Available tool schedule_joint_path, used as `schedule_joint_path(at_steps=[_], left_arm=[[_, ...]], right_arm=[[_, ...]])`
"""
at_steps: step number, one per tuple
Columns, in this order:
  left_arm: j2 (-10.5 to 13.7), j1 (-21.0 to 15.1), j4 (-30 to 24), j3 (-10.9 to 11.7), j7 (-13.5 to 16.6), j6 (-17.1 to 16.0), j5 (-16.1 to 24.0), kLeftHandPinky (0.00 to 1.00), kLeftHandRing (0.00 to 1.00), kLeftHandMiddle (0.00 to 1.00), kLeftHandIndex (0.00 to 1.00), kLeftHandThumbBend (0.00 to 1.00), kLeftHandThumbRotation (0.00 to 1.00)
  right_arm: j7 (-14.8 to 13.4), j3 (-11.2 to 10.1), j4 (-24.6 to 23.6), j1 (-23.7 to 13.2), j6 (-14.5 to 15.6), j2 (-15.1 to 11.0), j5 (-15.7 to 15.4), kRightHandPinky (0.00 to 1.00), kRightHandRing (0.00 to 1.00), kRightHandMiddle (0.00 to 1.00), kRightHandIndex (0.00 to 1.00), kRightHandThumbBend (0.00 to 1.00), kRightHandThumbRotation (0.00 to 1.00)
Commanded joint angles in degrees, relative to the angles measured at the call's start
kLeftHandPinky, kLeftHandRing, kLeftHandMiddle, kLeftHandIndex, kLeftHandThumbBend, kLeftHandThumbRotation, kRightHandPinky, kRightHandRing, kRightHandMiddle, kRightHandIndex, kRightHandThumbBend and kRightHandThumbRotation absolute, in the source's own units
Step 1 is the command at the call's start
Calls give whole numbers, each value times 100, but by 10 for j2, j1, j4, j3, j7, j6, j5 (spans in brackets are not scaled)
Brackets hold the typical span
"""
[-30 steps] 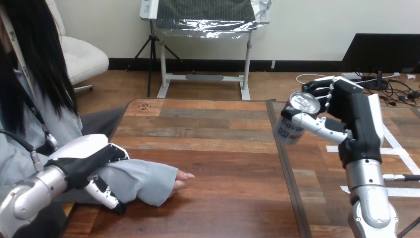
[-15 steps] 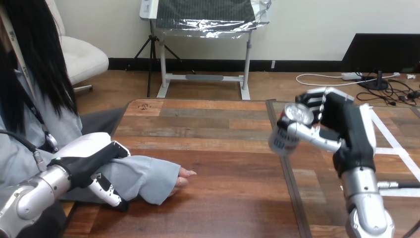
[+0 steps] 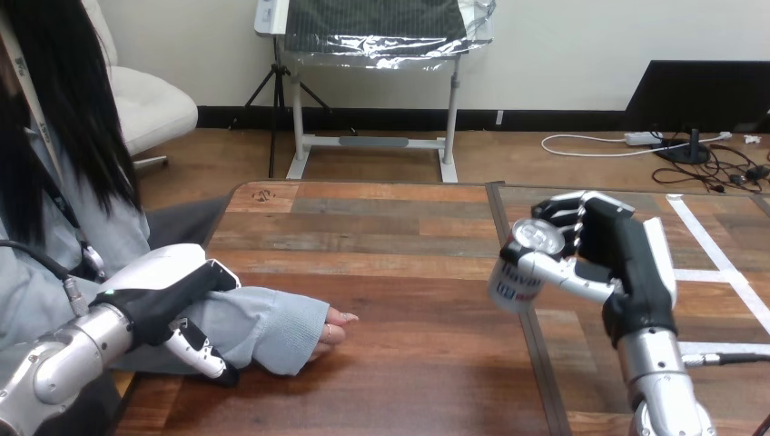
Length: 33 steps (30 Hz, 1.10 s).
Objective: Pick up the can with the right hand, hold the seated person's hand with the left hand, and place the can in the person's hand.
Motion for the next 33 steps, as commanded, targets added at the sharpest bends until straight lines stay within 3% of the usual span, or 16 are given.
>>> schedule_joint_path(at_steps=[1, 3, 6, 16, 33], left_arm=[[-12, -24, -21, 8, 4, -14, -20, 28, 33, 40, 41, 85, 0], [-12, -25, -23, 9, 2, -13, -21, 28, 33, 39, 41, 85, 0], [-54, -69, 49, -12, 40, 34, 9, 25, 30, 37, 39, 84, 0], [-26, -42, -10, 4, 26, -10, -14, 20, 26, 34, 36, 86, 0], [-25, -31, -54, 16, 8, -27, -37, 25, 31, 37, 39, 84, 0]], right_arm=[[-1, 7, 7, -66, -35, 7, -3, 36, 41, 48, 50, 77, 0], [-2, 9, 11, -68, -37, 7, -6, 36, 41, 48, 50, 77, 0], [-7, 14, 13, -69, -36, 9, -14, 36, 41, 48, 50, 77, 0], [-13, 27, 21, -73, -34, 22, -22, 36, 41, 48, 50, 78, 0], [-14, 48, 28, -75, -25, 42, -40, 35, 40, 48, 49, 77, 0]])
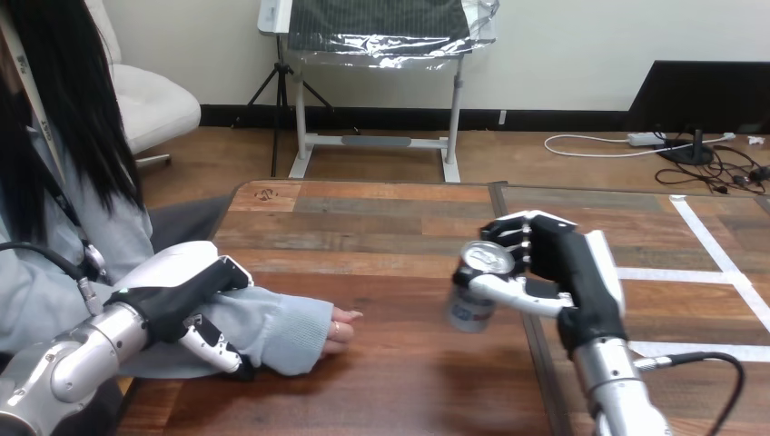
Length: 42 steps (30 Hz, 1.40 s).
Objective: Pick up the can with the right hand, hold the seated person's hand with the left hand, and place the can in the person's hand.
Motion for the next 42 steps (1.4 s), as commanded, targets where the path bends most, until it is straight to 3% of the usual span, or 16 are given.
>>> schedule_joint_path(at_steps=[1, 3, 6, 21, 27, 37, 42], left_arm=[[-4, -28, -61, 17, -3, -21, -28, 25, 31, 37, 39, 84, 0], [-4, -26, -74, 19, -13, -8, -31, 25, 31, 38, 39, 84, 0], [-5, -26, -76, 19, -11, -13, -32, 25, 31, 38, 40, 83, 0], [-9, -22, -123, 23, -24, -1, -40, 24, 30, 36, 39, 85, 0], [-13, -24, -125, 21, -17, -5, -40, 24, 30, 36, 39, 85, 0], [-21, -24, -139, 22, -29, 4, -49, 24, 29, 35, 38, 85, 0], [-27, -21, -150, 26, -42, 9, -61, 23, 29, 35, 37, 86, 0]], right_arm=[[1, 5, -6, -61, -13, 9, 3, 35, 40, 48, 49, 77, 0], [10, 4, -8, -61, -11, 14, 11, 35, 40, 48, 49, 76, 0], [-6, 11, -9, -60, -16, 16, -6, 34, 40, 47, 49, 77, 0], [-14, 24, -26, -55, -3, 39, -16, 33, 38, 45, 48, 79, 0], [-13, 30, -24, -57, -15, 41, -23, 33, 38, 45, 48, 79, 0], [2, 36, -35, -56, -14, 52, -18, 33, 38, 45, 48, 79, 0], [-5, 44, -41, -55, -14, 52, -28, 33, 38, 45, 49, 79, 0]])
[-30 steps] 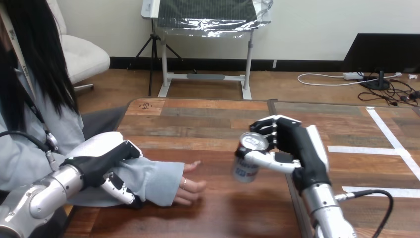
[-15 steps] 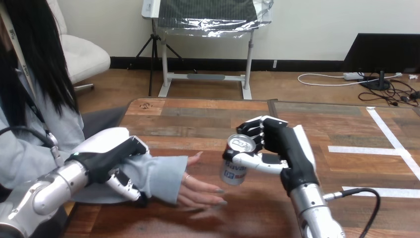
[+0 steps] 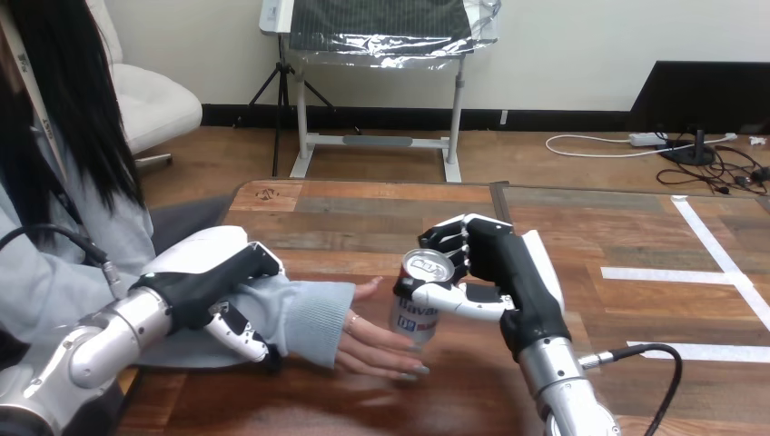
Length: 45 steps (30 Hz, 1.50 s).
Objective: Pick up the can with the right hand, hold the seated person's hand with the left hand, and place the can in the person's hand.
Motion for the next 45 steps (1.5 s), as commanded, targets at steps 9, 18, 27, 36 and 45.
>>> schedule_joint_path(at_steps=[9, 18, 27, 36, 45], left_arm=[[-21, -27, -89, 29, -17, 9, -49, 23, 28, 35, 37, 86, 0], [-23, -25, -106, 31, -13, -1, -51, 23, 28, 35, 38, 87, 0], [-29, -24, -125, 33, -20, 12, -58, 22, 27, 34, 37, 88, 0], [-33, -24, -136, 31, -25, 24, -60, 22, 27, 33, 36, 89, 0], [-38, -28, -126, 28, -15, 12, -59, 21, 27, 33, 36, 89, 0]], right_arm=[[14, 11, -35, -54, -23, 9, 8, 33, 38, 45, 49, 78, 0], [13, 17, -33, -58, -27, 14, 4, 33, 38, 45, 49, 79, 0], [12, 24, -35, -63, -20, 27, 5, 32, 37, 45, 49, 80, 0], [3, 27, -34, -67, -21, 36, -1, 32, 37, 44, 48, 81, 0], [-1, 30, -32, -70, -23, 39, -5, 31, 36, 44, 48, 80, 0]])
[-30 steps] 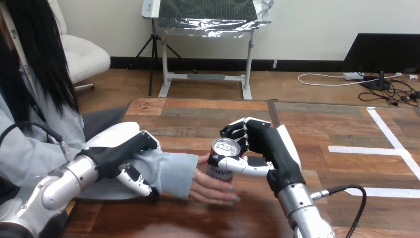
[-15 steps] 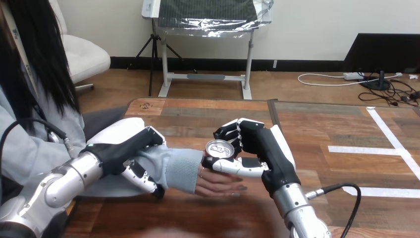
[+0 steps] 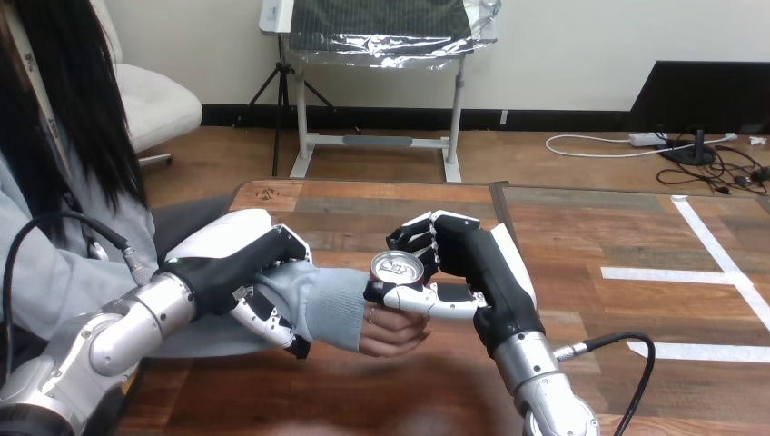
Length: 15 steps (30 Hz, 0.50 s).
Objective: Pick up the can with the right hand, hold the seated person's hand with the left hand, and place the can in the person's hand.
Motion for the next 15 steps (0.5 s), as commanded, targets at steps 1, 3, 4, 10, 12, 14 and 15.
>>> schedule_joint_path(at_steps=[1, 3, 4, 10, 12, 14, 15], left_arm=[[-24, -45, -39, 20, 15, -20, -19, 21, 27, 33, 36, 89, 0], [-25, -45, -39, 20, 15, -19, -19, 21, 27, 33, 36, 89, 0], [-25, -45, -40, 21, 14, -17, -20, 21, 27, 33, 36, 89, 0], [-26, -43, -46, 21, 10, -10, -20, 22, 27, 34, 36, 89, 0], [-26, -43, -46, 21, 10, -9, -20, 22, 27, 34, 36, 89, 0], [-26, -41, -47, 22, 9, -9, -20, 22, 27, 34, 36, 88, 0], [-26, -41, -48, 23, 9, -9, -20, 22, 28, 34, 37, 88, 0]], right_arm=[[-5, 3, -29, -59, -20, 16, 4, 31, 36, 44, 48, 80, 0], [-5, 3, -30, -58, -20, 17, 5, 31, 36, 44, 49, 80, 0], [-6, 4, -31, -58, -18, 17, 4, 31, 37, 44, 49, 80, 0], [-8, 4, -31, -57, -17, 17, 4, 32, 37, 44, 49, 79, 0], [-8, 4, -31, -57, -17, 18, 5, 32, 37, 44, 49, 79, 0], [-8, 3, -29, -58, -19, 18, 7, 32, 37, 44, 49, 79, 0], [-8, 3, -29, -58, -19, 18, 8, 32, 37, 44, 49, 79, 0]])
